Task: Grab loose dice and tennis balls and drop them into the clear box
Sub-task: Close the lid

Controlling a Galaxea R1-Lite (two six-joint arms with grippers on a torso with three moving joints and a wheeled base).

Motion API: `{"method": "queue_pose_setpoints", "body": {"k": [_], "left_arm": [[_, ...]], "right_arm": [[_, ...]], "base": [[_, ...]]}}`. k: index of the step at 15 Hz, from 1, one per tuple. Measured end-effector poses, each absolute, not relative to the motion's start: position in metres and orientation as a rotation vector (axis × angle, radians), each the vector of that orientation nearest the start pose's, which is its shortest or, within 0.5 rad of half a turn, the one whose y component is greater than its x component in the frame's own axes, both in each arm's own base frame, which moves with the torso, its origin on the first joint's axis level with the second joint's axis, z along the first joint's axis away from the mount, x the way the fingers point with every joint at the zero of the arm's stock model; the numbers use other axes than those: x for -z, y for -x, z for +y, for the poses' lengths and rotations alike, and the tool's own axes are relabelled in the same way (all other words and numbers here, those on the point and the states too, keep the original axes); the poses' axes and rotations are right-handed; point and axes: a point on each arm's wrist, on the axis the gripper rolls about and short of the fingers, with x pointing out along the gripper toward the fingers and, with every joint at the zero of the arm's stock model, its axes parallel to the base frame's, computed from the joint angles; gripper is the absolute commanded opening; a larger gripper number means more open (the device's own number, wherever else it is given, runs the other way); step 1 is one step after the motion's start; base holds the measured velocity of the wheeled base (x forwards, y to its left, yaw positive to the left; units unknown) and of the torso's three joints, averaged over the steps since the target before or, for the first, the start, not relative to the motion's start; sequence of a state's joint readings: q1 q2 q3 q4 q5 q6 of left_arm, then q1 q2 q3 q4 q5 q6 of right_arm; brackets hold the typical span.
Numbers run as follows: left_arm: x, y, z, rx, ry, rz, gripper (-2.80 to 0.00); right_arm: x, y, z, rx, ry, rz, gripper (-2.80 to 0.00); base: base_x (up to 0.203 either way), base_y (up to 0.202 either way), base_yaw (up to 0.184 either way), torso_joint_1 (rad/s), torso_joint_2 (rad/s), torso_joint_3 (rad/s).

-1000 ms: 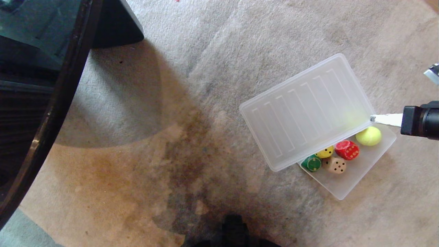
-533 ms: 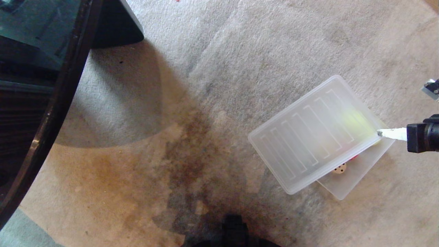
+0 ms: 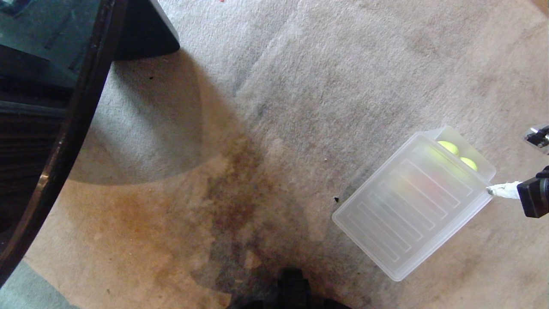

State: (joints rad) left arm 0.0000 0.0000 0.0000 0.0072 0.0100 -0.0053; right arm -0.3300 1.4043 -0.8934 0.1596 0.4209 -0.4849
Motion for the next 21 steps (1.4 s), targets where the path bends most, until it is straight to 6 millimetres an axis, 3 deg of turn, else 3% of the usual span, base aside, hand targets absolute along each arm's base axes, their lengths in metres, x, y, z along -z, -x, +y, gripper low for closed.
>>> {"method": "queue_pose_setpoints", "body": {"k": [7, 12, 21], "left_arm": [[-0.075, 0.023, 0.0, -0.01, 0.005, 0.007, -2.8], [-0.075, 0.023, 0.0, -0.01, 0.005, 0.008, -2.8], [-0.075, 0.023, 0.0, -0.01, 0.005, 0.008, -2.8]], "right_arm": [[-0.212, -0.21, -0.064, -0.231, 0.224, 0.596, -2.8], [-0.199, -0.206, -0.101, -0.123, 0.224, 0.669, -2.8], [-0.192, -0.214, -0.12, -0.085, 0.196, 0.686, -2.8]], "base": [[0.0, 0.0, 0.0, 0.0, 0.0, 0.0], [0.0, 0.0, 0.0, 0.0, 0.0, 0.0], [0.0, 0.0, 0.0, 0.0, 0.0, 0.0]]}}
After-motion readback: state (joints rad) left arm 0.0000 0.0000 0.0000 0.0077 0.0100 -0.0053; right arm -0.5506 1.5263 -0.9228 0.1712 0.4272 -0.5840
